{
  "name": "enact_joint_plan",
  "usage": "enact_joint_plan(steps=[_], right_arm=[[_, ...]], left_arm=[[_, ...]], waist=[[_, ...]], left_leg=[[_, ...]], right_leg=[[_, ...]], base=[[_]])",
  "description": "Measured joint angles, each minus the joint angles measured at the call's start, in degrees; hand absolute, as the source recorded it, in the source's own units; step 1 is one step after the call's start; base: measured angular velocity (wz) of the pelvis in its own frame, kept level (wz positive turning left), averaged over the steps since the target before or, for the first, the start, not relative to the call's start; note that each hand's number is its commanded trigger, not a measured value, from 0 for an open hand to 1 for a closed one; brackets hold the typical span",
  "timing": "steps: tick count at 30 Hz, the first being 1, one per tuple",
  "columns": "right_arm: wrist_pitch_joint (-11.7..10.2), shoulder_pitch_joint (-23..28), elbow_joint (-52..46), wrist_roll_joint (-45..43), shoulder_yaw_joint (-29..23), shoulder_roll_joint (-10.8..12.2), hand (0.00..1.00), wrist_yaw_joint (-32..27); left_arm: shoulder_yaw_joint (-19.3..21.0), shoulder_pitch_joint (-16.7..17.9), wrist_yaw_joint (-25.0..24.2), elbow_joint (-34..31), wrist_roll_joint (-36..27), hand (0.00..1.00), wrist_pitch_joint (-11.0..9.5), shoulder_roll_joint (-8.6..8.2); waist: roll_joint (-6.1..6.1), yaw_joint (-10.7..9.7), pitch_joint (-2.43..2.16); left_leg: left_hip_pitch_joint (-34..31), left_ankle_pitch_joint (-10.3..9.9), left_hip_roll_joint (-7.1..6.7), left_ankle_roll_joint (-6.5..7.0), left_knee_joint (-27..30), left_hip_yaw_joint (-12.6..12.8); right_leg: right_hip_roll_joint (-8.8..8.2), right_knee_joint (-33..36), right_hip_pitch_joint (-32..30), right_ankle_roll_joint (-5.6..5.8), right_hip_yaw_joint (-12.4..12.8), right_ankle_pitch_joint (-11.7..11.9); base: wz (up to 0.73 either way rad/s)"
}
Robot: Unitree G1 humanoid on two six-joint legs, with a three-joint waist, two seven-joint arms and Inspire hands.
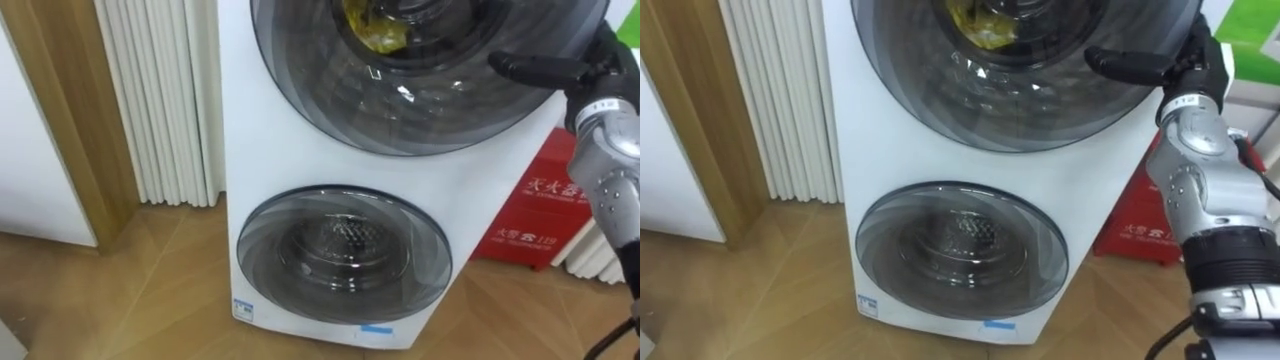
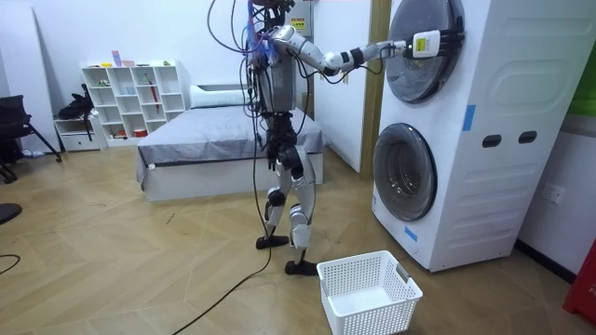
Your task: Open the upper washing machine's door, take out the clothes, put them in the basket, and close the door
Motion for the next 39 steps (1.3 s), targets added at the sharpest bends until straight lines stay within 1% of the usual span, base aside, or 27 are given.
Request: enact_joint_plan(steps=[2, 4, 6, 7, 9, 11, 13, 14, 15, 16, 18, 19, 21, 22, 24, 26, 27, 28, 30, 31, 32, 33, 35, 36, 39], right_arm=[[0.0, 0.1, -0.7, -0.1, 0.4, 0.0, 0.0, 0.0], [-0.1, 0.4, -0.8, -0.4, 0.7, 0.0, 0.0, 0.0], [-0.2, 2.5, -3.3, -0.6, 0.8, 0.0, 0.0, -0.1], [-0.2, 3.3, -4.4, -0.6, 0.9, 0.0, 0.0, -0.3], [-0.4, 7.4, -10.2, -0.8, 1.1, 0.0, 0.0, -1.5], [-0.4, 10.2, -14.2, -1.4, 1.4, 0.1, 0.0, -1.6], [-0.9, 13.2, -18.0, -3.2, 1.4, 0.2, 0.0, -1.7], [-0.9, 15.2, -20.8, -4.0, 0.6, 0.8, 0.0, -1.7], [-1.0, 17.1, -23.5, -4.1, 0.1, 1.3, 0.0, -1.7], [-1.2, 17.8, -24.6, -4.1, -0.1, 1.6, 0.0, -1.7], [-1.6, 21.7, -30.8, -4.4, -1.0, 3.7, 0.0, -1.7], [-1.6, 22.7, -32.3, -4.9, -1.1, 4.1, 0.0, -1.7], [-2.7, 26.3, -37.0, -5.5, -1.3, 5.4, 0.0, -1.6], [-3.0, 27.1, -38.0, -5.5, -1.2, 5.7, 0.0, -1.5], [-4.0, 28.8, -40.5, -5.8, -1.0, 7.5, 0.0, -1.3], [-4.3, 30.0, -42.2, -5.8, -1.0, 7.9, 0.0, -0.3], [-4.4, 31.2, -43.9, -6.0, -1.1, 7.9, 0.0, 0.6], [-4.4, 31.9, -44.6, -6.3, -1.1, 7.9, 0.0, 1.1], [-4.7, 35.1, -47.9, -7.5, -1.2, 8.0, 0.0, 3.3], [-4.8, 35.5, -48.4, -7.7, -1.2, 8.0, 0.0, 3.8], [-5.2, 36.6, -49.4, -7.6, -1.0, 8.1, 0.0, 5.0], [-5.9, 38.4, -50.7, -7.2, -1.0, 8.3, 0.0, 5.9], [-6.7, 40.6, -52.5, -6.8, -0.9, 8.8, 0.0, 6.7], [-6.8, 41.5, -53.4, -6.8, -0.9, 9.2, 0.0, 7.3], [-7.2, 42.9, -54.6, -6.4, -0.2, 9.5, 0.0, 8.8]], left_arm=[[-0.6, -0.4, 0.4, 0.0, -0.1, 0.0, -0.6, 0.43], [-0.7, -0.7, 0.7, 0.0, -0.6, 0.0, -1.0, 0.71], [-1.1, -1.1, 1.4, 0.0, -0.9, 0.0, -2.0, 0.8], [-1.6, -1.1, 1.5, 0.0, -0.9, 0.0, -2.2, 0.83], [-3.1, -1.1, 1.5, 0.0, -0.9, 0.0, -2.5, 0.84], [-3.2, -1.2, 1.5, 0.1, -0.9, 0.0, -2.6, 0.89], [-3.3, -1.3, 1.5, 0.1, -1.2, 0.0, -2.6, 0.91], [-3.4, -1.3, 1.5, 0.1, -1.8, 0.0, -2.6, 0.93], [-3.5, -1.3, 1.5, 0.2, -2.3, 0.0, -2.7, 0.93], [-3.6, -1.3, 1.5, 0.2, -2.6, 0.0, -2.7, 0.92], [-4.7, -1.3, 1.5, 0.2, -4.1, 0.0, -2.9, 0.61], [-5.0, -1.3, 1.5, 0.2, -4.1, 0.0, -3.0, 0.52], [-5.1, -1.2, 1.6, 1.4, -4.2, 0.0, -4.0, 0.25], [-5.1, -1.2, 1.7, 1.3, -4.2, 0.0, -4.1, 0.23], [-5.3, -1.2, 2.6, 1.3, -4.5, 0.0, -5.1, 0.23], [-5.5, -1.1, 3.0, 1.3, -5.4, 0.0, -5.8, 0.21], [-5.6, -0.6, 3.0, 1.3, -5.3, 0.0, -6.2, 0.18], [-5.8, -0.5, 3.0, 1.3, -5.3, 0.0, -6.2, 0.18], [-5.8, 0.2, 3.0, 1.2, -5.3, 0.0, -6.5, 0.08], [-5.8, 0.2, 3.0, 1.1, -5.3, 0.0, -6.7, 0.08], [-6.0, 0.6, 3.3, 1.2, -5.3, 0.0, -6.9, 0.07], [-6.4, 0.8, 3.8, 1.2, -5.3, 0.0, -7.2, 0.06], [-7.0, 1.3, 3.9, 1.2, -5.3, 0.0, -7.3, 0.06], [-7.4, 1.4, 3.9, 1.2, -5.3, 0.0, -7.3, 0.1], [-8.5, 1.8, 4.0, 1.2, -5.3, 0.0, -7.8, 0.12]], waist=[[-0.06, -0.3, 0.04], [-0.24, -0.4, 0.17], [-0.67, -0.3, 0.37], [-0.71, -0.2, 0.38], [-0.73, 0.2, 0.39], [-0.66, 0.1, 0.43], [-0.6, 0.1, 0.48], [-0.46, 0.0, 0.51], [-0.27, 0.0, 0.52], [-0.17, -0.1, 0.55], [0.51, -0.2, 0.6], [0.69, -0.2, 0.59], [1.78, -0.2, 0.64], [1.95, -0.3, 0.63], [2.48, -0.7, 0.68], [2.65, -1.3, 0.62], [2.63, -1.6, 0.62], [2.62, -1.7, 0.62], [2.59, -2.3, 0.57], [2.58, -2.7, 0.56], [2.58, -3.3, 0.56], [2.59, -3.4, 0.46], [2.59, -3.6, 0.37], [2.58, -3.8, 0.35], [2.63, -4.8, 0.23]], left_leg=[[0.0, 0.0, 0.02, 0.01, 0.1, 0.2], [0.5, 0.0, 0.17, 0.0, 0.0, 0.6], [0.9, 0.0, 0.31, -0.01, -0.1, 1.1], [1.0, 0.0, 0.33, -0.01, -0.2, 1.4], [1.5, 0.0, 0.34, -0.01, -0.4, 2.2], [1.9, 0.0, 0.42, -0.01, -0.7, 2.8], [1.9, 0.0, 0.42, -0.02, -0.8, 2.9], [1.9, 0.0, 0.42, -0.02, -0.9, 2.9], [1.9, 0.0, 0.48, -0.02, -1.0, 2.9], [1.9, 0.0, 0.5, -0.02, -1.0, 2.9], [2.1, 0.0, 0.51, -0.02, -1.2, 2.9], [2.1, 0.0, 0.51, -0.02, -1.2, 3.0], [2.9, 0.0, 0.59, -0.02, -1.8, 3.5], [2.9, 0.0, 0.57, -0.02, -1.8, 3.6], [2.9, 0.0, 0.56, -0.03, -2.0, 4.2], [2.7, -0.2, 0.6, -0.11, -2.2, 4.2], [2.4, -0.4, 0.62, -0.13, -2.2, 4.2], [2.3, -0.4, 0.62, -0.13, -2.2, 4.2], [2.4, -0.5, 0.61, -0.09, -2.0, 4.4], [2.4, -0.5, 0.61, -0.07, -2.0, 4.4], [2.4, -0.5, 0.61, -0.05, -2.0, 4.4], [2.4, -0.6, 0.61, -0.05, -2.0, 4.5], [2.5, -0.6, 0.59, -0.05, -1.9, 4.6], [2.5, -0.6, 0.58, -0.04, -1.9, 4.6], [2.5, -0.6, 0.57, -0.04, -1.8, 4.6]], right_leg=[[0.02, -0.1, 0.0, 0.03, 0.0, 0.0], [0.19, -0.3, 0.4, 0.03, 0.0, 0.0], [0.4, -0.4, 0.8, 0.06, 0.4, -0.2], [0.44, -0.4, 0.8, 0.06, 0.5, -0.2], [0.62, -0.4, 0.8, 0.06, 1.1, -0.2], [0.69, -0.5, 0.8, 0.06, 1.2, -0.2], [0.78, -0.6, 0.7, 0.06, 1.5, -0.2], [1.05, -0.8, 0.7, 0.14, 2.2, -0.2], [1.24, -1.2, 0.8, 0.12, 2.5, -0.2], [1.29, -1.3, 0.8, 0.12, 2.5, -0.1], [1.35, -1.4, 0.8, 0.13, 2.6, -0.1], [1.37, -1.4, 0.8, 0.14, 2.7, -0.1], [1.52, -1.3, 1.1, 0.15, 3.0, -0.1], [1.5, -1.2, 1.1, 0.16, 3.0, -0.1], [1.51, -1.2, 1.1, 0.19, 3.2, -0.1], [1.57, -1.1, 0.8, 0.22, 3.1, -0.1], [1.62, -0.8, 0.2, 0.21, 3.2, -0.1], [1.64, -0.7, 0.2, 0.21, 3.3, -0.1], [1.63, -0.5, 0.2, 0.21, 3.5, -0.1], [1.6, -0.5, 0.2, 0.23, 3.5, -0.1], [1.59, -0.5, 0.2, 0.24, 3.5, -0.1], [1.58, -0.5, 0.2, 0.24, 3.5, -0.1], [1.54, -0.4, 0.2, 0.24, 3.5, -0.1], [1.52, -0.3, 0.2, 0.24, 3.5, -0.1], [1.51, -0.3, 0.2, 0.22, 3.7, -0.1]], base=[[0.0], [-0.02], [-0.05], [-0.11], [-0.16], [-0.15], [-0.04], [-0.04], [-0.05], [-0.05], [-0.03], [-0.07], [-0.09], [-0.08], [-0.02], [0.02], [0.0], [-0.06], [-0.02], [0.0], [0.0], [0.0], [0.0], [0.0], [0.0]])
